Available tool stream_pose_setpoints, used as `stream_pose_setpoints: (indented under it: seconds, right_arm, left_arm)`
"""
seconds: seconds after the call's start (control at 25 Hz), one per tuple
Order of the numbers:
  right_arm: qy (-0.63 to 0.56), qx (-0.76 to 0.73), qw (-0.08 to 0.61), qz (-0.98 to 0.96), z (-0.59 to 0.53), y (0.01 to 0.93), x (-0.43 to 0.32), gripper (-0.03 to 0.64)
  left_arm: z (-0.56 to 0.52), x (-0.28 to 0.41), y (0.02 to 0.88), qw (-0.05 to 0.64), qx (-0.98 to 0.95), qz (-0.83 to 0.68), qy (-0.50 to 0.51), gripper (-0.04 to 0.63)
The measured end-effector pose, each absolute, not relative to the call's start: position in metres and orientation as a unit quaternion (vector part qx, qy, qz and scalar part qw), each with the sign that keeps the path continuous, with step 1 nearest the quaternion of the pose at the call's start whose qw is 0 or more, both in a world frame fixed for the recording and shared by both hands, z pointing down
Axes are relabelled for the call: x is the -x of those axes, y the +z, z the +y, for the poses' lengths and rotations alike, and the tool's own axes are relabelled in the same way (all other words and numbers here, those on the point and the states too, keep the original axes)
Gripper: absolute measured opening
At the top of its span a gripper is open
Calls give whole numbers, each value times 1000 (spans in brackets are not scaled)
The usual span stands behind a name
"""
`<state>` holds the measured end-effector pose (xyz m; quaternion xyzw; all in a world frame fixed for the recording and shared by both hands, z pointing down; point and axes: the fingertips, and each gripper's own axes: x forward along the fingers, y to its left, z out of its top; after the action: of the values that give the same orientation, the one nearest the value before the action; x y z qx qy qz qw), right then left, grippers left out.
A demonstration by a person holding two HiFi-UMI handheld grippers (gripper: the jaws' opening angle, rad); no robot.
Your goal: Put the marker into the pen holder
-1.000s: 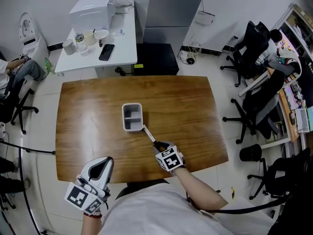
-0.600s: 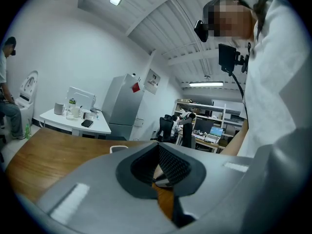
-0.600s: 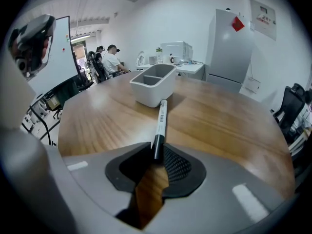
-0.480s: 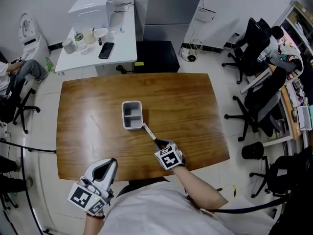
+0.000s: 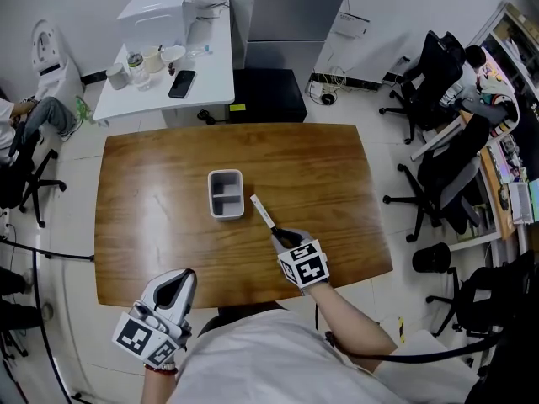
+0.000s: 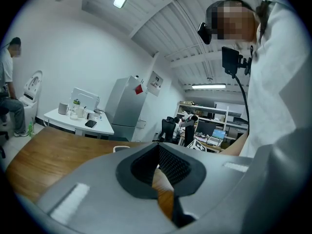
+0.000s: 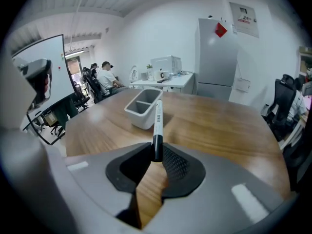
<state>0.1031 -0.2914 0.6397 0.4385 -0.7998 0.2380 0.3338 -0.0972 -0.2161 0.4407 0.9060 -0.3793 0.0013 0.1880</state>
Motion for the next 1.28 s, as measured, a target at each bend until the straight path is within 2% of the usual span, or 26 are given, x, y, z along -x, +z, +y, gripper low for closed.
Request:
stream_pose_setpoints:
  seconds: [0.2,0.36,0.64,1.04,1.28]
  right_arm:
    - [185,-374,366,-832,-296,611,-70,66]
    - [165,-331,412,-833,-291,611,-48,66]
    - [146,-306,445,-829,-292,615,-27,66]
    - [127,-304,454,-828,-300,615,-24,67]
    - [112,-327,435,-832,-309,604,-23,70]
  left_arm:
    - [-215,109,440,190,-900,-392,-13,-11]
    - [-213,123,438,192,-893,-406,-24,-11]
    - [-201,140,442,198,-882,-428,-24,-11]
    - [-197,139,444,185,-886,-426,-10,-11]
    - [-197,140,443,186,-883,-431,-16,-11]
